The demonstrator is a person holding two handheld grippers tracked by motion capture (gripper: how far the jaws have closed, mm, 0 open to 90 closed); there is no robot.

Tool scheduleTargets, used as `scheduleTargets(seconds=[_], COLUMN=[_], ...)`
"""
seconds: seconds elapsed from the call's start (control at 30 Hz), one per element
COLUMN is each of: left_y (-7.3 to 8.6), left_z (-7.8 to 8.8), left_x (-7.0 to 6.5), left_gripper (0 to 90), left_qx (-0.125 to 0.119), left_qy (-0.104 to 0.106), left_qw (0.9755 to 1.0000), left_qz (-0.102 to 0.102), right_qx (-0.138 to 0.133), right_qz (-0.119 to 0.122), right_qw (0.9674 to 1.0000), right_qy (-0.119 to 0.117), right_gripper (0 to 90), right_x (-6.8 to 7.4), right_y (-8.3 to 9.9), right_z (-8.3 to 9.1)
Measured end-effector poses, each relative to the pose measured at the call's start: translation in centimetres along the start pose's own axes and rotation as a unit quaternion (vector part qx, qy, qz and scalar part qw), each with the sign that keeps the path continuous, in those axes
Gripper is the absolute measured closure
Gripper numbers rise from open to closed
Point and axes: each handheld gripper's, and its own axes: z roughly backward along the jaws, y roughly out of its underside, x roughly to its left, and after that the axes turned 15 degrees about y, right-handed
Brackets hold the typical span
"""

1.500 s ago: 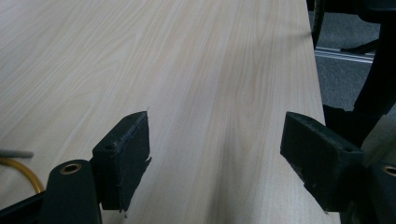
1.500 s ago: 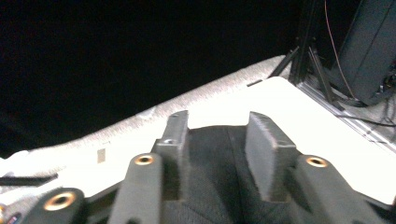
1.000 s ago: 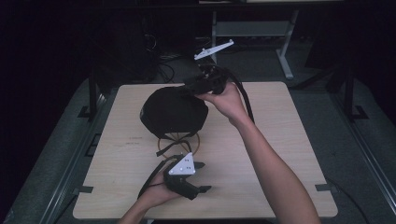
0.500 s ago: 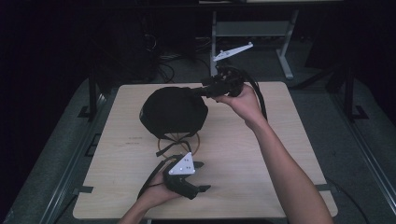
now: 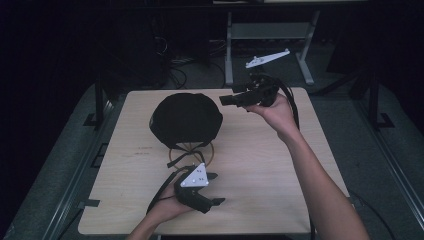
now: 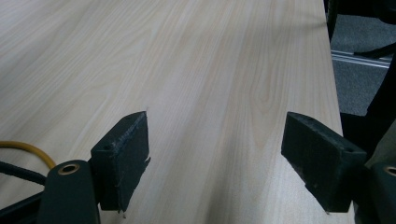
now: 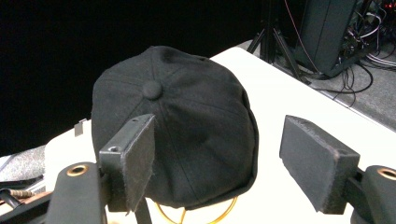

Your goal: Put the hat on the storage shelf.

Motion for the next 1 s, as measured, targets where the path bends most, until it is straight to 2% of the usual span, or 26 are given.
scheduleTargets(seconds=[0.3, 0.63, 1.0], left_y=[0.0, 0.1, 0.1], left_z=[0.0, 0.0, -0.2], left_x=[0.0, 0.1, 0.0], left_gripper=[22.8, 22.8, 22.8], left_qx=[0.0, 0.001, 0.0], left_qy=[0.0, 0.0, -0.003], left_qw=[1.0, 1.0, 1.0], left_qz=[0.0, 0.0, 0.0], right_qx=[0.002, 0.005, 0.011], right_qz=[-0.007, -0.008, -0.019], right_qw=[0.9999, 0.9998, 0.9995], right_qy=[0.015, 0.019, 0.025], right_gripper=[26.0, 24.9, 22.4], right_x=[-1.1, -2.1, -3.1], right_y=[0.9, 1.9, 3.6], right_z=[1.1, 2.1, 3.3])
